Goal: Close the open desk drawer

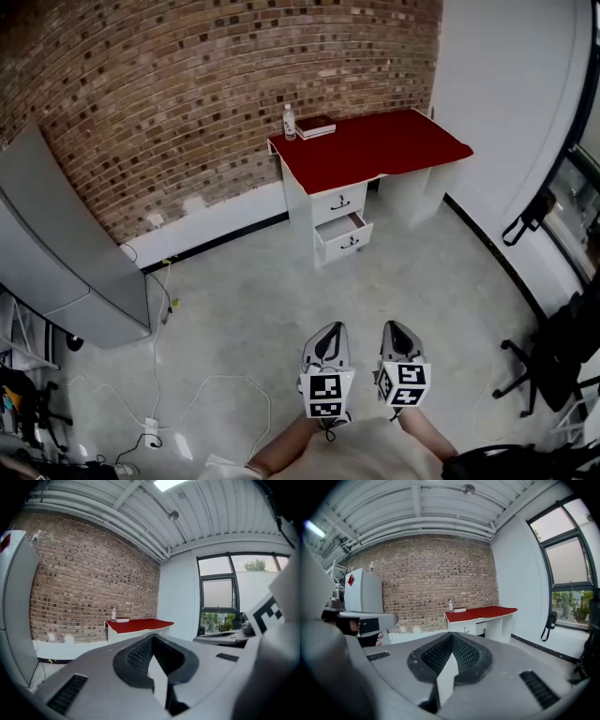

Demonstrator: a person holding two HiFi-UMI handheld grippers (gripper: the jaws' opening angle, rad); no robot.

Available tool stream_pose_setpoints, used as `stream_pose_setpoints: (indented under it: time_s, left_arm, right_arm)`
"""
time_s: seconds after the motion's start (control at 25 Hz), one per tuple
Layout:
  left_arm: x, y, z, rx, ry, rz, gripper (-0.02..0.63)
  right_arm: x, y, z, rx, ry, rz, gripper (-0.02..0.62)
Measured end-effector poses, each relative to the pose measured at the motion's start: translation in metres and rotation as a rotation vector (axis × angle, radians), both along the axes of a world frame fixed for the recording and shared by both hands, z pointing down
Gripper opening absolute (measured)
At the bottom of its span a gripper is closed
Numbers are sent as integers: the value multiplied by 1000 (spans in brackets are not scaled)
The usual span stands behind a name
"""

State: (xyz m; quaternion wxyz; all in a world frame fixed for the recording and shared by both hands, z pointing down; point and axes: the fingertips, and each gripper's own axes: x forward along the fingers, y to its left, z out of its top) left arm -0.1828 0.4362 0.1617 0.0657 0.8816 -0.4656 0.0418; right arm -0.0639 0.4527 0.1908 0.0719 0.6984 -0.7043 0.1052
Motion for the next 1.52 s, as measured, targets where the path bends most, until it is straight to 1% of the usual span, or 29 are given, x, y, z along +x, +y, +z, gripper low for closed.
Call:
stream_pose_setpoints:
  time_s: [0.12, 0.28, 0.68, 0.88, 1.12, 1.24, 1.52]
  left_arm:
    - [3, -1, 0, -1, -5, 2, 8]
    - [13, -5, 0, -5, -10, 4, 8]
    - [60, -23, 2, -12, -22, 29, 8]
    - [77, -31, 6, -22, -24, 33, 8]
    - [81, -44, 11, -28, -41, 30, 8]
    - [82, -55, 14, -37, -41, 18, 8]
    - [92, -95, 23, -41, -38, 15, 8]
  right_arm:
    - [5, -1, 2, 0, -28, 10, -2]
    - [16, -5, 5, -6, -41, 20, -2]
    - [70, -18, 11, -23, -43, 47, -2]
    - [87, -26, 17, -40, -43, 44, -2]
    - [96, -37, 20, -48, -23, 32, -2]
    - [100, -47, 24, -55, -32, 33, -2]
    - [107, -87, 36, -63, -35, 43, -2]
